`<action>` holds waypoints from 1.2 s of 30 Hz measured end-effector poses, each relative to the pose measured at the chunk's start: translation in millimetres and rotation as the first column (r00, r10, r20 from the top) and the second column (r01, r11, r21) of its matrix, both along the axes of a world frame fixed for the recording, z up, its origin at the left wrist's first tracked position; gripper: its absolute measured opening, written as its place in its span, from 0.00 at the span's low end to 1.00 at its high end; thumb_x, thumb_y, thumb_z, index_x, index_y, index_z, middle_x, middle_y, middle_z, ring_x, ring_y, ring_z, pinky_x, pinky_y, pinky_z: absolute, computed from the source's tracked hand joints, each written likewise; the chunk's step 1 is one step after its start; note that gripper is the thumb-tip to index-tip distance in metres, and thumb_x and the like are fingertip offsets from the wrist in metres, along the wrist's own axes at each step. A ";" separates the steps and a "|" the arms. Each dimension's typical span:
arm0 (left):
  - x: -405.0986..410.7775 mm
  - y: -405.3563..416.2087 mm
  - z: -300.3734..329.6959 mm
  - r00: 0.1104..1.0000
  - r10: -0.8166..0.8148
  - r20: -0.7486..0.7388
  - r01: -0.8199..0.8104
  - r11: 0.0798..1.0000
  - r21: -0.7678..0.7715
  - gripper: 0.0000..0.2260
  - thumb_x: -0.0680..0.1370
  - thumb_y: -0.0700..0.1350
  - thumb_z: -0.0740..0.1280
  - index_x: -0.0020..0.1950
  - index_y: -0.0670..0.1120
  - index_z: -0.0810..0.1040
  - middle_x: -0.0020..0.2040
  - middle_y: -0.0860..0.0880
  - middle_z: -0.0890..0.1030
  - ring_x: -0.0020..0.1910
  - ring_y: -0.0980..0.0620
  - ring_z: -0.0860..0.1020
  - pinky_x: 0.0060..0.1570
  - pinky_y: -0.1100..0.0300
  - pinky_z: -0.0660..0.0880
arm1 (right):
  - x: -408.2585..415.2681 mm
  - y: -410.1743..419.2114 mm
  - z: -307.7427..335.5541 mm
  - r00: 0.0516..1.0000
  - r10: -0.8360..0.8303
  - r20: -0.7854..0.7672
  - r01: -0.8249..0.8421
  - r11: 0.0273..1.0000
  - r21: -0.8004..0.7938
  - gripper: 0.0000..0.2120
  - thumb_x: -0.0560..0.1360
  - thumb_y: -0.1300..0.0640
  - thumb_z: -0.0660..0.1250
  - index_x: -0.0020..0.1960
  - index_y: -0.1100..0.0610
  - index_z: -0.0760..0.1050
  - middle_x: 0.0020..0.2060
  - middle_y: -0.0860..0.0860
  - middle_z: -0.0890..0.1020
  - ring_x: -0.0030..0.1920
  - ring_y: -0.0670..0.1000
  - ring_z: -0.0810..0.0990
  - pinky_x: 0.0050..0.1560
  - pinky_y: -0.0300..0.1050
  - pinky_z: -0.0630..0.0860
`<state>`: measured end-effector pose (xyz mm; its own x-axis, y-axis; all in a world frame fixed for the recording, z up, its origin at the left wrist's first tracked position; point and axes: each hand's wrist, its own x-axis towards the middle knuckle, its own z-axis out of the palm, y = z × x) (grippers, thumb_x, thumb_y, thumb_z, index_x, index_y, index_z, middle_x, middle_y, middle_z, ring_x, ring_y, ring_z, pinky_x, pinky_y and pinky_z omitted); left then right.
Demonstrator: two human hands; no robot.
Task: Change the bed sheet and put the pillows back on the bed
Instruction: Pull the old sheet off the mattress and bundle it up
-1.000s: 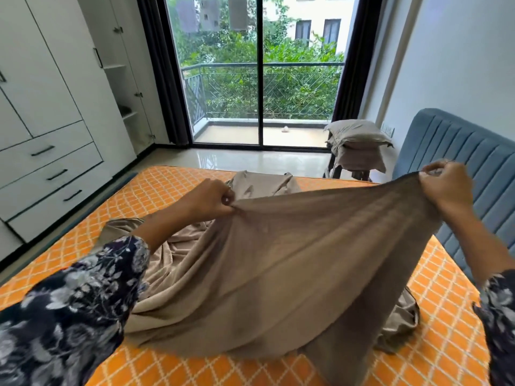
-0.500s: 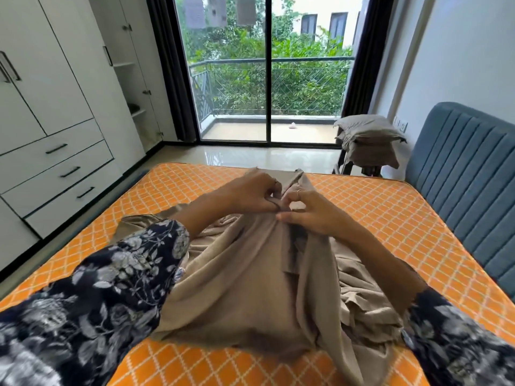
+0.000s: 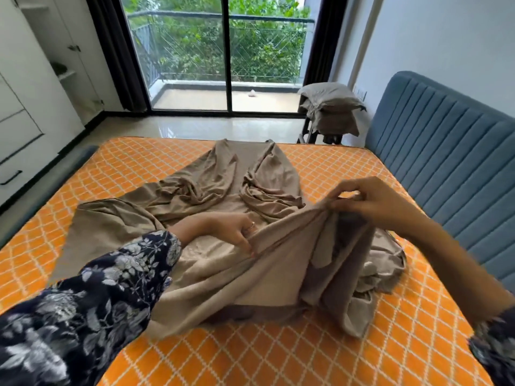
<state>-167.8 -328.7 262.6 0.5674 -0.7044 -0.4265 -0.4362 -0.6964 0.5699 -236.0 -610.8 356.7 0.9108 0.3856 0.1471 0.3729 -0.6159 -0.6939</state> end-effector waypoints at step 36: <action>-0.4 -22.0 114.6 0.966 0.194 0.171 -0.135 0.943 -0.305 0.21 0.80 0.52 0.64 0.34 0.38 0.74 0.28 0.52 0.70 0.29 0.58 0.68 0.33 0.65 0.65 | 30.2 35.6 38.8 0.982 0.098 0.162 -0.127 0.976 0.178 0.10 0.77 0.58 0.66 0.52 0.61 0.83 0.46 0.51 0.86 0.46 0.41 0.81 0.51 0.37 0.74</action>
